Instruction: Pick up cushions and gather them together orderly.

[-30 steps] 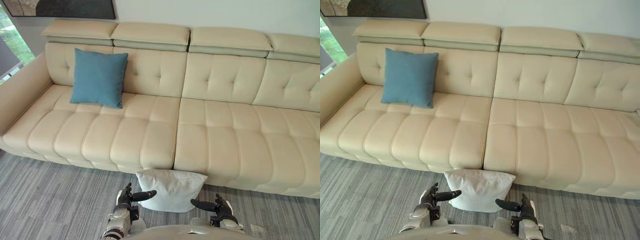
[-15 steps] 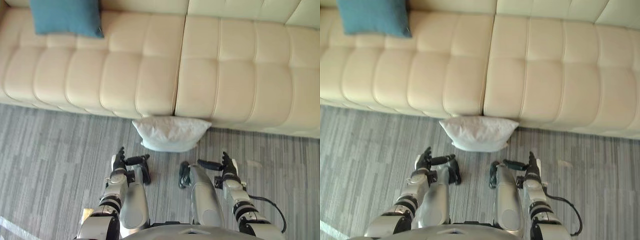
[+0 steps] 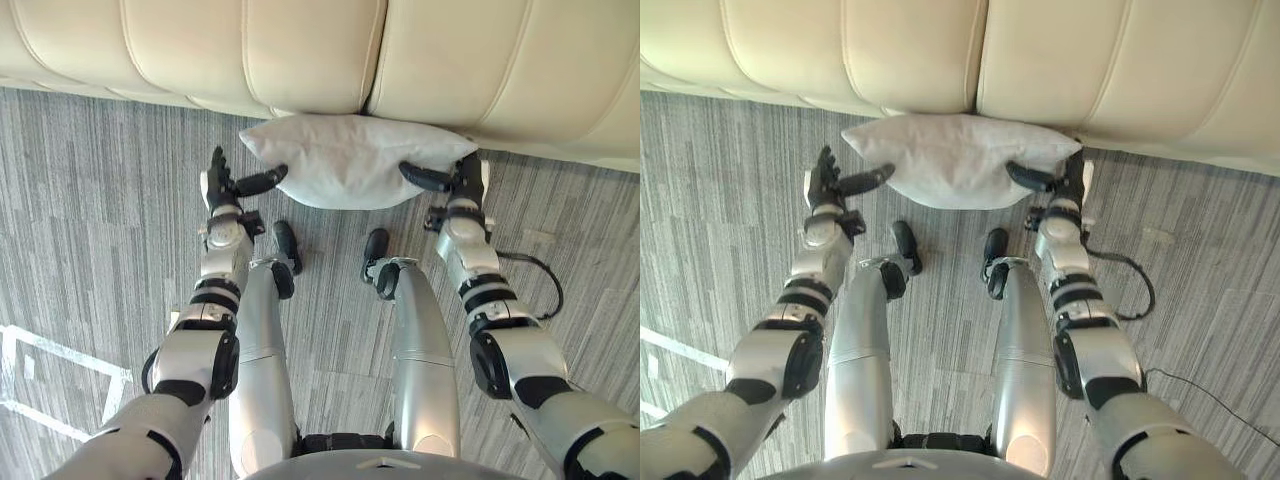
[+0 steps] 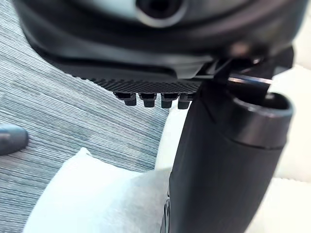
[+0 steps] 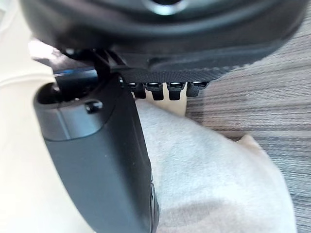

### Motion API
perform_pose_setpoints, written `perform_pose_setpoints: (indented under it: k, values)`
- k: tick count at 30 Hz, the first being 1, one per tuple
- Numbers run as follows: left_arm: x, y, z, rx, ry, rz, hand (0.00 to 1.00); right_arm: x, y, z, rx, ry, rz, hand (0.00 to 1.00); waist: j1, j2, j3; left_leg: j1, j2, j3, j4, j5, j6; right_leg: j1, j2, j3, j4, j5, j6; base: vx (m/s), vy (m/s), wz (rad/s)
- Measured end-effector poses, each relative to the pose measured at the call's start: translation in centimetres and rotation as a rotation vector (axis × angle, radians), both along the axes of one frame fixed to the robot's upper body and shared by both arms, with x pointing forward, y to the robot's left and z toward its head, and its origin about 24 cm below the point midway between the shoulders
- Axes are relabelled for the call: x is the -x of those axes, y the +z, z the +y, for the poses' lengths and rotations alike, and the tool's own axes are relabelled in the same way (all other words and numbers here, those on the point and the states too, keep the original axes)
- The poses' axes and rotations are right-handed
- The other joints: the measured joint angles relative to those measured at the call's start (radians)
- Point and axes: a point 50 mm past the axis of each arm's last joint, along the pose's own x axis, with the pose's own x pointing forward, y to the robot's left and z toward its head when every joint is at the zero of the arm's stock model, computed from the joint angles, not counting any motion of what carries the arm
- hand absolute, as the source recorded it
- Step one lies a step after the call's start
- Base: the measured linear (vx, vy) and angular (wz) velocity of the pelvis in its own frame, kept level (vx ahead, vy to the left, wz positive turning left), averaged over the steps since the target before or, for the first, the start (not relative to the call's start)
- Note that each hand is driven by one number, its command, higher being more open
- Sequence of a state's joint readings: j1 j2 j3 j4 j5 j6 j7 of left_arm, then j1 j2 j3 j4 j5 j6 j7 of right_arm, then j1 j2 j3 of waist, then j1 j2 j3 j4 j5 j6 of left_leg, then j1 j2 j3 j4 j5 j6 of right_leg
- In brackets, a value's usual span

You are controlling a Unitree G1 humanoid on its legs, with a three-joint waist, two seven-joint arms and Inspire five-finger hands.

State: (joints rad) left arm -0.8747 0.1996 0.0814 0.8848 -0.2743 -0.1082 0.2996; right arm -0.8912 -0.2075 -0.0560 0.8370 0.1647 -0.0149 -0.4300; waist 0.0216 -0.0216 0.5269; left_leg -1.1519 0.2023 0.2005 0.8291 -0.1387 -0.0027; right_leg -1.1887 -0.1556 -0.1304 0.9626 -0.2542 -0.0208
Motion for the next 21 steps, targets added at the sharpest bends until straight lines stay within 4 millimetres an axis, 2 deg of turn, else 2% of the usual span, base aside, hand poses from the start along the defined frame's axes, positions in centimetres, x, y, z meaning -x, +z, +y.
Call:
perform_pose_setpoints:
  k: [5,6,8,12,16,18,21]
  values:
    - [-0.2,2.3,-2.4,-0.052,-0.054,-0.081,0.00,-0.3,2.0,0.9,-0.036,0.002,-0.062,0.00,-0.004,0.000,0.000,-0.081,-0.002,-0.018,0.031,0.011,0.001,-0.075,-0.009,-0.010,0.039,0.001,-0.001,-0.03,0.017,0.10]
    - [-0.1,3.1,-3.4,-0.064,-0.075,-0.119,0.00,-0.3,2.2,0.9,-0.043,-0.023,-0.067,0.00,-0.005,0.001,0.000,-0.089,-0.009,-0.023,0.028,0.020,0.000,-0.083,-0.015,-0.013,0.044,0.001,-0.001,-0.05,0.036,0.16]
    - [0.0,3.4,-4.1,-0.065,-0.062,-0.133,0.00,-0.2,2.3,1.2,-0.046,-0.029,-0.075,0.00,-0.013,0.001,0.000,-0.090,-0.011,-0.026,0.028,0.026,0.000,-0.084,-0.018,-0.016,0.048,0.005,-0.006,-0.05,0.039,0.08]
    - [0.3,2.9,-3.9,-0.055,-0.027,-0.121,0.00,0.2,2.3,2.2,0.000,0.009,-0.094,0.00,-0.021,0.001,-0.001,-0.089,-0.010,-0.035,0.028,0.036,-0.004,-0.081,-0.017,-0.023,0.050,0.010,-0.015,-0.03,0.023,0.01]
    - [1.3,1.0,-4.2,-0.039,-0.032,-0.094,0.00,1.3,0.9,3.2,0.013,0.052,-0.096,0.00,-0.022,0.002,-0.001,-0.039,-0.006,-0.039,0.018,0.042,-0.009,-0.029,-0.010,-0.028,0.038,0.015,-0.022,-0.03,0.020,-0.04]
    - [2.2,0.2,-4.0,-0.026,-0.027,-0.094,0.00,2.0,0.2,3.5,-0.008,0.059,-0.101,0.00,-0.022,0.002,-0.002,0.033,-0.005,-0.036,-0.016,0.045,-0.015,0.044,0.003,-0.029,-0.001,0.024,-0.029,-0.02,0.007,-0.13]
    - [3.7,-0.8,-4.6,-0.027,-0.062,-0.112,0.00,3.8,-0.7,3.2,-0.015,0.058,-0.141,0.00,-0.018,0.006,-0.011,0.177,-0.010,-0.022,-0.097,0.052,-0.018,0.178,0.015,-0.026,-0.080,0.036,-0.022,0.01,-0.006,-0.15]
